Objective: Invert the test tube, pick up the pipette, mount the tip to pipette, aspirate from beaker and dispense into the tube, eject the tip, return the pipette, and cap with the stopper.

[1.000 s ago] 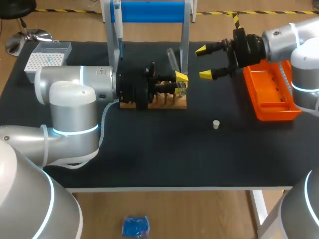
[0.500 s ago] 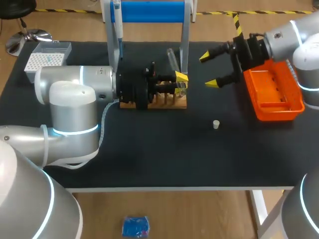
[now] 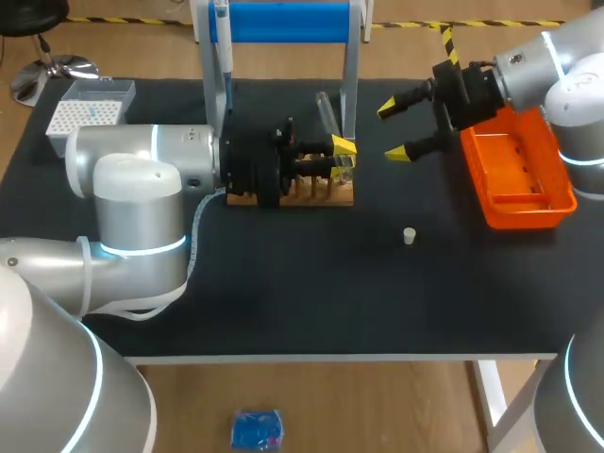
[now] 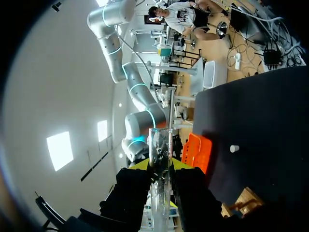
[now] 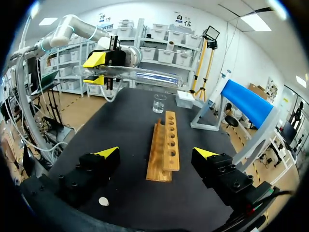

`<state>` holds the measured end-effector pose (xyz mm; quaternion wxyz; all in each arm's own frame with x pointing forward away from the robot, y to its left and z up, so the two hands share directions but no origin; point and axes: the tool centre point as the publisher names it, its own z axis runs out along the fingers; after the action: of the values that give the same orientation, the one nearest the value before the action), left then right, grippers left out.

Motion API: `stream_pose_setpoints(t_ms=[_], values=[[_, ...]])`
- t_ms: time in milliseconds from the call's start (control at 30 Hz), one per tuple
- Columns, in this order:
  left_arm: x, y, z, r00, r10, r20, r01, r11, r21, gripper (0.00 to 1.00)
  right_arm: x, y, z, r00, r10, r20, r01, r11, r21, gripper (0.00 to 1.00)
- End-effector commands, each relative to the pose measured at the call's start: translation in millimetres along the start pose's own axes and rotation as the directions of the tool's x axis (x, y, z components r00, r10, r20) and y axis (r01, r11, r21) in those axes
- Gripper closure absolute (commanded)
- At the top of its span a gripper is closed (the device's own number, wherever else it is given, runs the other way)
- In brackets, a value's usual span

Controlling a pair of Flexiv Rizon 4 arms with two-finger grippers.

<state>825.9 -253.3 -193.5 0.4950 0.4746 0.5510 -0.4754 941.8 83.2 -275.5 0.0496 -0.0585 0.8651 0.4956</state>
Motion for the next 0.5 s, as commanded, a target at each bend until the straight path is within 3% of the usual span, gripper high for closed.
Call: stream_pose_setpoints(t_ms=[33, 500], values=[[0.5, -0.3, 1.7, 1.000, 0.002, 0.003, -0.002, 1.000, -0.004, 1.00, 2.4, -2.2, 6.0, 1.000, 0.011, 0.022, -0.011, 1.000, -0.008, 0.00], [0.5, -0.3, 1.7, 1.000, 0.002, 0.003, -0.002, 1.000, -0.004, 1.00, 3.1, -3.3, 7.1, 0.999, 0.027, 0.044, -0.026, 1.000, -0.005, 0.00]])
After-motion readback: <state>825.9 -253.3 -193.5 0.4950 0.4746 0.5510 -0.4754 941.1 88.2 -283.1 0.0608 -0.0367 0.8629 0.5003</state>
